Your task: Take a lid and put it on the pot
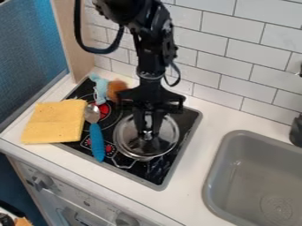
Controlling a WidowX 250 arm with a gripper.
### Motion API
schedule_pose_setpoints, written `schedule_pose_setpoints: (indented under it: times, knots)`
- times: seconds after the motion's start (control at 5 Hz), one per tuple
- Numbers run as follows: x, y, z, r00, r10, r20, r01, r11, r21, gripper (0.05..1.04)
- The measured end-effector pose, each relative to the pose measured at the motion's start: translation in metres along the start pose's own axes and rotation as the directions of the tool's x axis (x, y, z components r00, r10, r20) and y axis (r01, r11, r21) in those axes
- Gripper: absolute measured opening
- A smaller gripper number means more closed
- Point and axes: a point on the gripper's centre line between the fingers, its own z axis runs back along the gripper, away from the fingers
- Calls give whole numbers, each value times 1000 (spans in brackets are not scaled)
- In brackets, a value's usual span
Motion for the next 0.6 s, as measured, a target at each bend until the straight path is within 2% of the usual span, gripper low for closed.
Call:
schedule_pose_setpoints:
  times: [0.2, 0.4, 0.6]
  knots:
    - [5, 1, -13, 1000, 23, -17, -23, 999, 30, 277]
    - [11, 2, -17, 999, 49, -21, -48, 997, 57, 277]
    - [19, 0, -18, 998, 51, -22, -50, 997, 65, 277]
